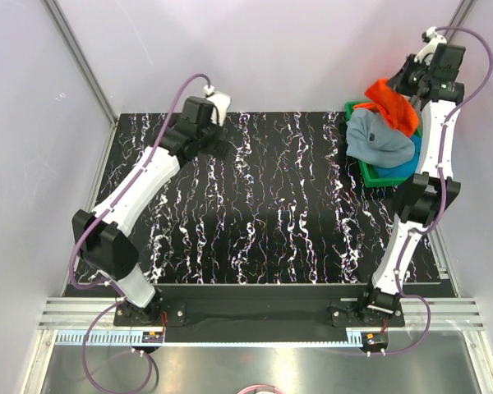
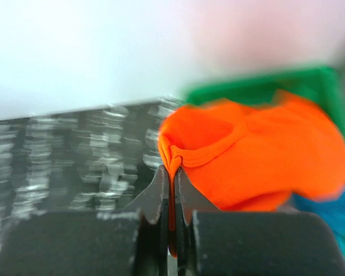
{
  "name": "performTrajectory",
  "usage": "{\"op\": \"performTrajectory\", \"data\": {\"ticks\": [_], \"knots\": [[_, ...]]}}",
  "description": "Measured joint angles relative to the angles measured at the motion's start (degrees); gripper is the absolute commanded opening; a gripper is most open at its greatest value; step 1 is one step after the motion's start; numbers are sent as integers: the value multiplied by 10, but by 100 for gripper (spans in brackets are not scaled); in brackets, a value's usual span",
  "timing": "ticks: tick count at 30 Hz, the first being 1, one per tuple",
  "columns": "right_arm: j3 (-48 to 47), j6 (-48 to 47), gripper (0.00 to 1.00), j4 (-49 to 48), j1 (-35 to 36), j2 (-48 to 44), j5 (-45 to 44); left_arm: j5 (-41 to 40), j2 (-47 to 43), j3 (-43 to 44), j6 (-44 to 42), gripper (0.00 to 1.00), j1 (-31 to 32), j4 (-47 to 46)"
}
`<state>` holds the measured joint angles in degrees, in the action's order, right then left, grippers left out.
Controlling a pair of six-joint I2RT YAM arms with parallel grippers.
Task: Fold and stack the t-shirts
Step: Grab the tshirt from the pile, then move the tshirt to the center of the board
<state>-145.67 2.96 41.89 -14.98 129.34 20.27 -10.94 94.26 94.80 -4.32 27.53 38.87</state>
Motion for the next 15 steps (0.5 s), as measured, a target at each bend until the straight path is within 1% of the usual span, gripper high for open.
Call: {"op": "performTrajectory", "data": {"ticks": [3,4,8,11,13,15], "knots": [[0,45,0,-6,14,-34,71,-12,0,8,21,99,-37,0],[3,61,0,-10,23,-47,97,-15,0,14,35,99,-59,1],[11,137,0,-38,95,-101,197,-17,-2,42,86,99,-171,0],[9,214,0,-84,160,-129,268,-23,-15,46,110,99,-247,0],[9,257,0,-116,199,-143,307,-26,-36,35,120,99,-275,-1],[9,297,0,-146,230,-156,339,-26,-63,17,124,99,-281,0]]}}
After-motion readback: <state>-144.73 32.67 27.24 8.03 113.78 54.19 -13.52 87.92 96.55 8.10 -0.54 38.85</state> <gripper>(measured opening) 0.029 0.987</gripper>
